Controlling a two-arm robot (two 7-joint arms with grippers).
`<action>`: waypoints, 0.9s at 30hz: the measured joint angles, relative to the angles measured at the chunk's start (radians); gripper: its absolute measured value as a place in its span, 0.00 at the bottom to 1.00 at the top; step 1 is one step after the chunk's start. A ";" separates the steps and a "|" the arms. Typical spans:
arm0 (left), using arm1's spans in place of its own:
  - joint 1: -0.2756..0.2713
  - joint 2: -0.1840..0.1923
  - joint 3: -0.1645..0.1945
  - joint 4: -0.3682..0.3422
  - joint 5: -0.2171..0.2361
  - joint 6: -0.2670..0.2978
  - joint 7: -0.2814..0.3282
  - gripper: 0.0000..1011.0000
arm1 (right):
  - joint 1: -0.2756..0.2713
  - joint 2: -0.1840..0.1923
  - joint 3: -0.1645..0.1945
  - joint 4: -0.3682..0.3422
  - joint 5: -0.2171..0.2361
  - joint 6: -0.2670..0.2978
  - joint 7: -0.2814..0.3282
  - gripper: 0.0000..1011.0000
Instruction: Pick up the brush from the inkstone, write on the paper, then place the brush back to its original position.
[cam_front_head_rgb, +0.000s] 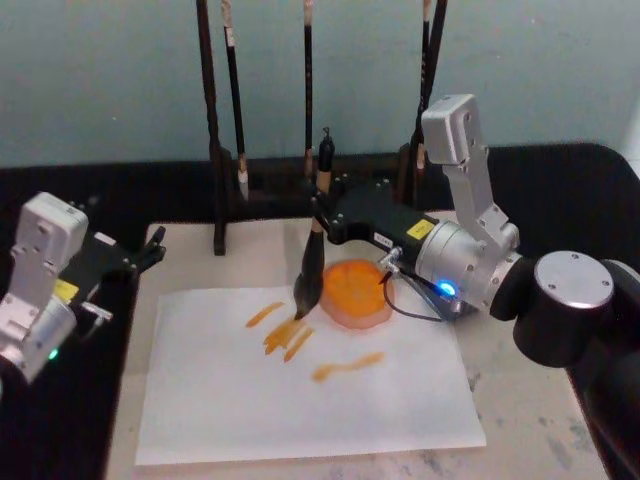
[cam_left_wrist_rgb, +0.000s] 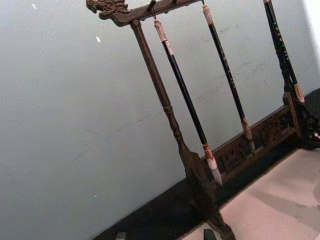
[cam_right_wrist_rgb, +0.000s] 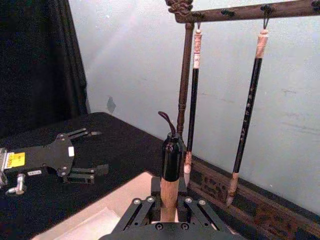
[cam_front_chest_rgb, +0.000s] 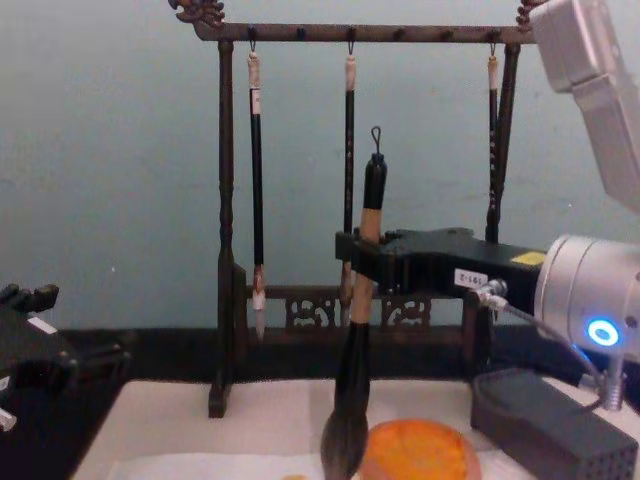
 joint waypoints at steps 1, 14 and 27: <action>0.000 0.000 0.000 0.000 0.000 0.000 0.000 0.99 | 0.000 0.000 0.001 -0.001 -0.001 0.000 0.000 0.18; 0.000 0.000 0.000 0.000 0.000 0.000 0.000 0.99 | -0.009 -0.004 0.014 -0.021 -0.019 -0.005 0.000 0.18; 0.000 0.000 0.000 0.000 0.000 0.000 0.000 0.99 | -0.034 -0.001 0.058 -0.077 -0.002 -0.022 -0.014 0.18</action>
